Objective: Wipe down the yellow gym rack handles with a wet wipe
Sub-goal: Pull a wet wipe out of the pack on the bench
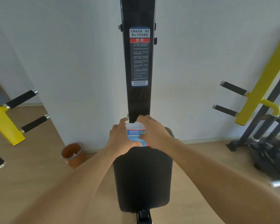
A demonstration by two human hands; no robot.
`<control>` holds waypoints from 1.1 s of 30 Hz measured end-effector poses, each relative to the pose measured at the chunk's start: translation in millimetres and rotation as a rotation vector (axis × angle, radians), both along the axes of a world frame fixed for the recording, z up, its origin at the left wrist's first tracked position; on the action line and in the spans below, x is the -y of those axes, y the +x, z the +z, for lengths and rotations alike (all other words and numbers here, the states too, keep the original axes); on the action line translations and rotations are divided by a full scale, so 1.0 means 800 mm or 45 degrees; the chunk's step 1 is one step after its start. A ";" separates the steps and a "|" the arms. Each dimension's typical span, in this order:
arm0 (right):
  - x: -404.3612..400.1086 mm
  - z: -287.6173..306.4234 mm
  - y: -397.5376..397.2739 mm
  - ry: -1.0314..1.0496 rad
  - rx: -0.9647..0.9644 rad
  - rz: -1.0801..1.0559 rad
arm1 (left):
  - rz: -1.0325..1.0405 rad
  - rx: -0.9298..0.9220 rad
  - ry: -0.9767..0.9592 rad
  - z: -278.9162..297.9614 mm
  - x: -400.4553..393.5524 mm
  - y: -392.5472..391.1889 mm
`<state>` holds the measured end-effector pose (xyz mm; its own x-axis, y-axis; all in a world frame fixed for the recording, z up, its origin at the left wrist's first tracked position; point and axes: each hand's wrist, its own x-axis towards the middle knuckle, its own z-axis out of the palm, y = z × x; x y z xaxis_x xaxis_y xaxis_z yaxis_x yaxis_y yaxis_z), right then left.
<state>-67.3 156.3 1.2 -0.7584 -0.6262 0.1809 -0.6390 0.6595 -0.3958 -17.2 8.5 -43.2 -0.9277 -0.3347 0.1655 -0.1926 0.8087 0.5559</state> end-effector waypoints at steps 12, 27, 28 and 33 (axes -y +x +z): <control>-0.011 -0.039 0.004 -0.229 0.072 -0.202 | -0.129 0.054 0.177 -0.007 0.015 0.016; -0.004 -0.029 -0.027 -0.572 0.195 -0.667 | 0.005 -0.132 -0.406 -0.028 -0.013 -0.002; -0.009 -0.029 -0.033 -0.609 0.259 -0.716 | -0.028 -0.101 -0.452 -0.025 -0.013 -0.003; -0.024 -0.032 -0.040 -0.477 0.134 -0.524 | -0.106 -0.017 -0.601 -0.020 -0.016 -0.011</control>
<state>-99.2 175.4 -24.7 -0.9524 -0.1828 0.2439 -0.3033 0.6480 -0.6987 -26.1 21.4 -59.4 -0.9448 -0.1449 0.2939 -0.1119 0.9856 0.1264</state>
